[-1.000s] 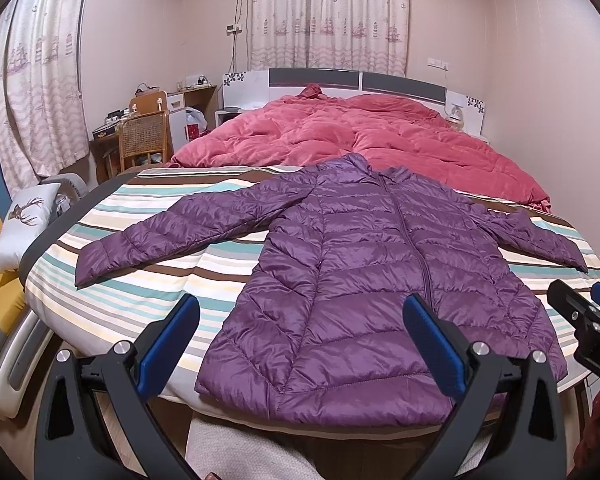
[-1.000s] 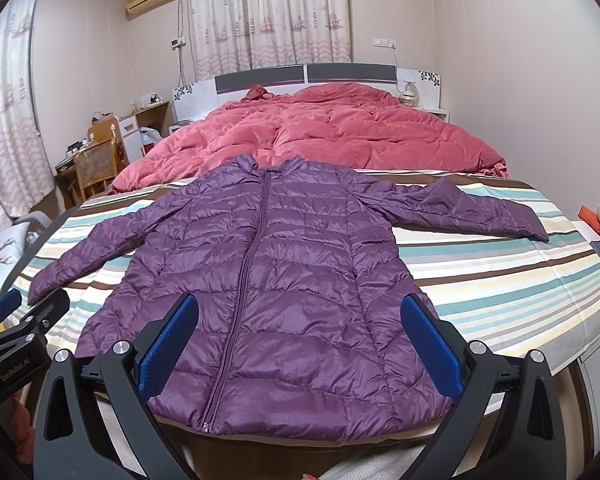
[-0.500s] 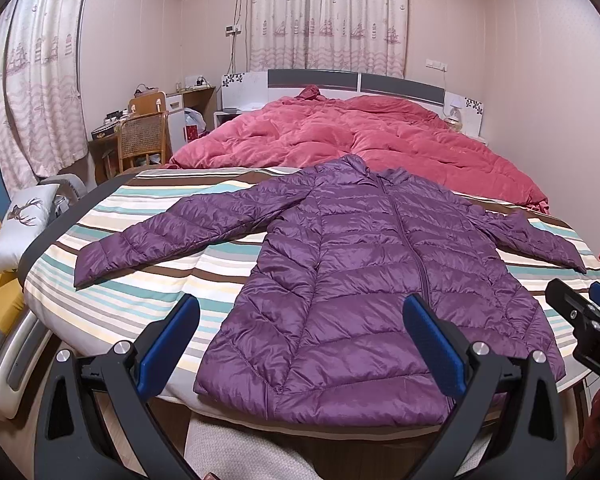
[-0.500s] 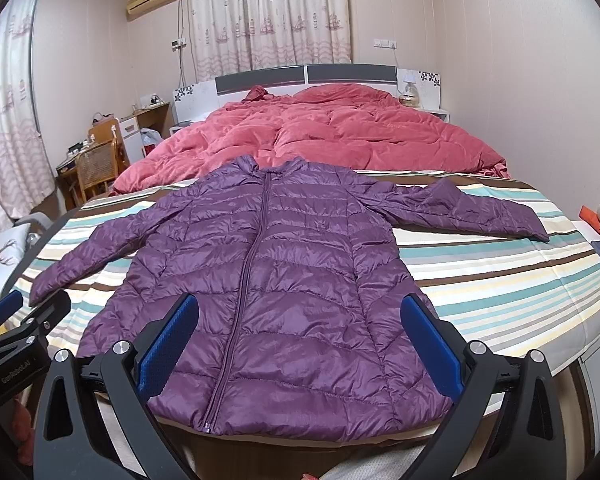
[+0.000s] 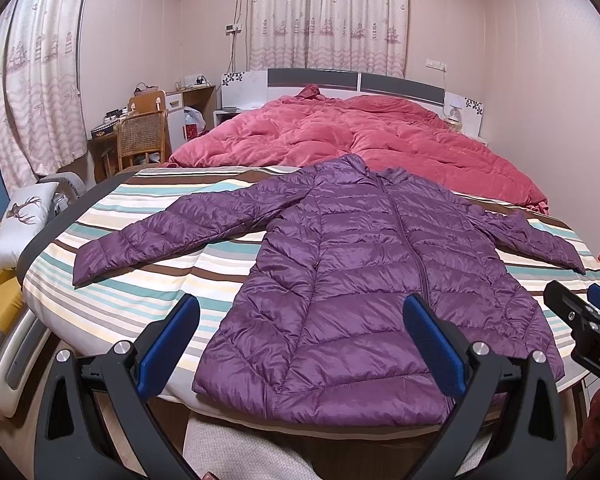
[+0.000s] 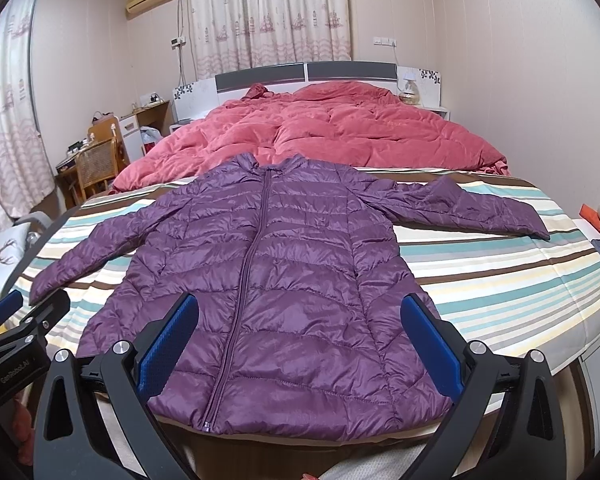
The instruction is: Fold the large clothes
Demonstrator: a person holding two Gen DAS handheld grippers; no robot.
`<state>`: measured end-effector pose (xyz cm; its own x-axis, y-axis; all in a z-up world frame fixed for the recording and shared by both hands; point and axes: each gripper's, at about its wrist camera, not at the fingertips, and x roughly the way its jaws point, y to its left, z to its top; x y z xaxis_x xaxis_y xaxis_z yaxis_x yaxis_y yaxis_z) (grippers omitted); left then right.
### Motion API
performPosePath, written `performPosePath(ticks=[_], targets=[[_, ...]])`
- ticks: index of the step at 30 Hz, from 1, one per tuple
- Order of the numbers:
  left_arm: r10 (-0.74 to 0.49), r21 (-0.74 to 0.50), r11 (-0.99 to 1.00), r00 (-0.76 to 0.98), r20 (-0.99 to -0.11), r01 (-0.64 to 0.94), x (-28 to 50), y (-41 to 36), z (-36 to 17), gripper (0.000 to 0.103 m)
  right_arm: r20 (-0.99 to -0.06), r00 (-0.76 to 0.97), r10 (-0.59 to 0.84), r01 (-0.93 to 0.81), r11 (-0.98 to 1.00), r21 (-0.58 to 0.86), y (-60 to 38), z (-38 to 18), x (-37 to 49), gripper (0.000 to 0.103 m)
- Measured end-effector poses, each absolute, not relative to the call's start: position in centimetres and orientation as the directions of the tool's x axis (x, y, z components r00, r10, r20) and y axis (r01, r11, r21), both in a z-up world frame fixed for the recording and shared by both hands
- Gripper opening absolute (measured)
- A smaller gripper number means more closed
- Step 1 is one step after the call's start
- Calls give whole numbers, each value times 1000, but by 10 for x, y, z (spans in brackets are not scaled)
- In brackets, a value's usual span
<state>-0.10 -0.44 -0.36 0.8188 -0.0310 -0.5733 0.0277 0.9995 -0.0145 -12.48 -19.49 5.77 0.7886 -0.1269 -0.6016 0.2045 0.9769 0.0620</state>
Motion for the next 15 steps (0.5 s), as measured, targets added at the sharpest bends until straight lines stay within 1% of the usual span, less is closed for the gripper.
performPosePath(ticks=[15], targets=[[-34,-19,999,814,-580,28,0,-3,-5,101,-605,787,-126,202,977,60,-194,57,-125,100]])
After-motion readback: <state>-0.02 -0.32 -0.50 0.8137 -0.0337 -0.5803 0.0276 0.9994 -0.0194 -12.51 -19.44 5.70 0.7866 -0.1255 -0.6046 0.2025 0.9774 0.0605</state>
